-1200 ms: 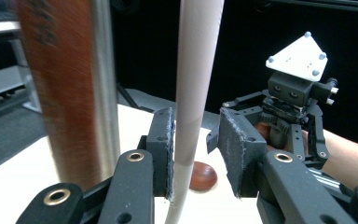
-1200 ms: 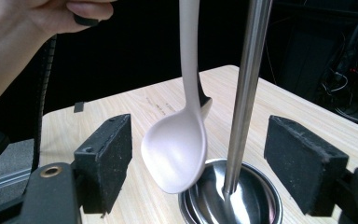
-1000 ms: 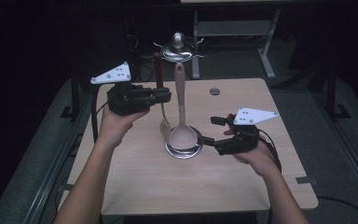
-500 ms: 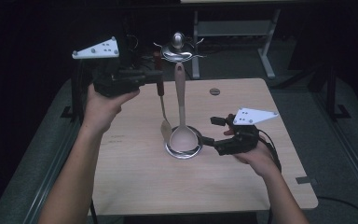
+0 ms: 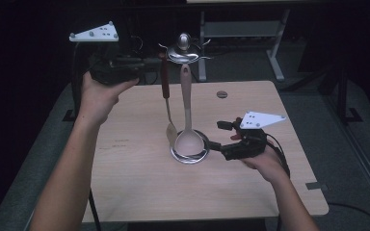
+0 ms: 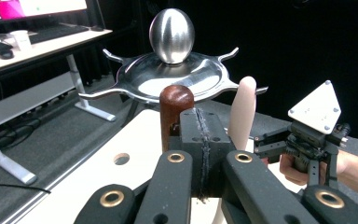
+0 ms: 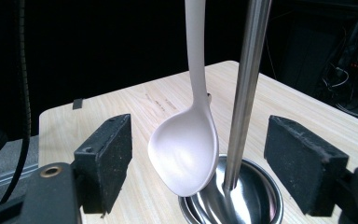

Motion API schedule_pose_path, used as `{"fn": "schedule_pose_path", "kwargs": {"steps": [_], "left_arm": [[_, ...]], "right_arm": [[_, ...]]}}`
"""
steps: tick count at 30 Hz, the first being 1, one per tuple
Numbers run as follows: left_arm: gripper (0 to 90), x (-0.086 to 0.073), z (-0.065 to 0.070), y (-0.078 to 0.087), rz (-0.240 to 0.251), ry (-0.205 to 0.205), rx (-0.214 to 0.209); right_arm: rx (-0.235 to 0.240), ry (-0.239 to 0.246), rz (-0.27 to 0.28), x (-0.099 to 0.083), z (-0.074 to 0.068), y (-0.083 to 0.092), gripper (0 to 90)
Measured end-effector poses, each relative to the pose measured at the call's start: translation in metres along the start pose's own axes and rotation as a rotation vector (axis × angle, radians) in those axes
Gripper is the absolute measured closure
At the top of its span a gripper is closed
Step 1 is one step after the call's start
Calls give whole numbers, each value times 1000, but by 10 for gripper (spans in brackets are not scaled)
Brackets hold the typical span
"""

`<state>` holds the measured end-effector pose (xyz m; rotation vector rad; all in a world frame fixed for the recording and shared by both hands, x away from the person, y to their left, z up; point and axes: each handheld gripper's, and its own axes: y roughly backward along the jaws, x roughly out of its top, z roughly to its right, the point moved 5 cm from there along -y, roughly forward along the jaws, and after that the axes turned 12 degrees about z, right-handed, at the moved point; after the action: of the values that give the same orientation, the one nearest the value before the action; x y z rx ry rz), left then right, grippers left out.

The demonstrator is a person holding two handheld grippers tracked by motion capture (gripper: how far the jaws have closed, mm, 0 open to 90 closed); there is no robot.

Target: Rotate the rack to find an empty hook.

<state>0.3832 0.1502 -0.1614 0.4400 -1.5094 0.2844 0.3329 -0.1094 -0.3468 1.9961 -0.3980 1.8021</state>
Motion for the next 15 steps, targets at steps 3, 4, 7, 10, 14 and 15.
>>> {"fn": "schedule_pose_path", "kwargs": {"steps": [3,4,7,10,14,15], "left_arm": [[900,0,2,-3,-1,3,-13],[900,0,3,-4,-4,1,-14],[900,0,4,-9,-11,-3,-19],[900,2,3,-12,-20,-16,-7],[900,2,0,-13,-26,-15,3],[900,3,-1,-12,-29,-17,8]], "right_arm": [[-3,-3,0,0,0,0,233],[-3,-4,0,0,0,0,233],[-3,-3,-3,0,0,0,233],[-3,-4,1,0,0,1,233],[-8,-7,4,1,1,2,233],[-7,-6,5,1,2,2,233]]}}
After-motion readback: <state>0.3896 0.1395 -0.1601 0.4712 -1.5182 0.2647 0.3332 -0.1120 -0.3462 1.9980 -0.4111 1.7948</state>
